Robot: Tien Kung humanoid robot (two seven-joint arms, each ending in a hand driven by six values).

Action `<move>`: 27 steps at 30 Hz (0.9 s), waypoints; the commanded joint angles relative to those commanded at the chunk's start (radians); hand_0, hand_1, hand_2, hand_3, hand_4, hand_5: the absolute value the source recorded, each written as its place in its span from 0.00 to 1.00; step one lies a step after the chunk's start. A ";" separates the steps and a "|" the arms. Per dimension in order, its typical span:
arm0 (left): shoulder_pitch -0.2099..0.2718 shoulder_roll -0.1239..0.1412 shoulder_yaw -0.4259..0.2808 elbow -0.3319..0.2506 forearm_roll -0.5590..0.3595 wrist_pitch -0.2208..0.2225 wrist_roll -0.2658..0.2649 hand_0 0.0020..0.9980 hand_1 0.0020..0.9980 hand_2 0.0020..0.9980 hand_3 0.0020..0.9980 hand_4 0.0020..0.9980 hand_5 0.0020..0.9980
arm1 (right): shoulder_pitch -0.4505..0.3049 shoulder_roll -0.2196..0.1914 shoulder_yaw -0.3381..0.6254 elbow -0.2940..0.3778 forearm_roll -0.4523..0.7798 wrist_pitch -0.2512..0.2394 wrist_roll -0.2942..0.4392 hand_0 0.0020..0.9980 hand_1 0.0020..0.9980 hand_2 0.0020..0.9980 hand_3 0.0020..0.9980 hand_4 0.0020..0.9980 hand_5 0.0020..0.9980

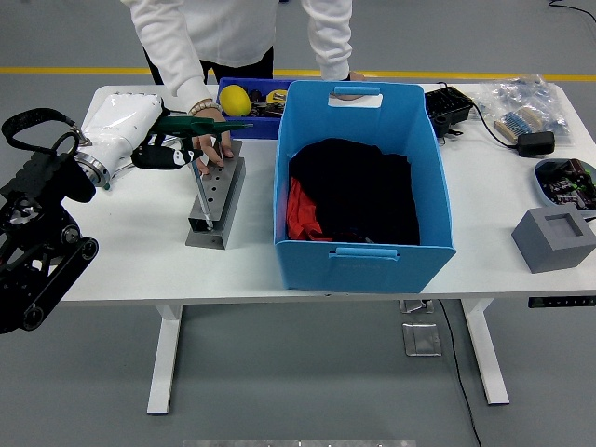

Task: Lift tool from toolbox,place it in box,lift tool from toolbox,place it in box

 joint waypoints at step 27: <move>-0.037 0.066 -0.051 -0.180 -0.072 -0.105 0.023 0.18 0.01 0.04 0.05 0.68 0.46 | -0.007 0.004 0.014 0.000 -0.004 0.000 -0.002 0.63 0.62 0.71 0.54 0.80 0.59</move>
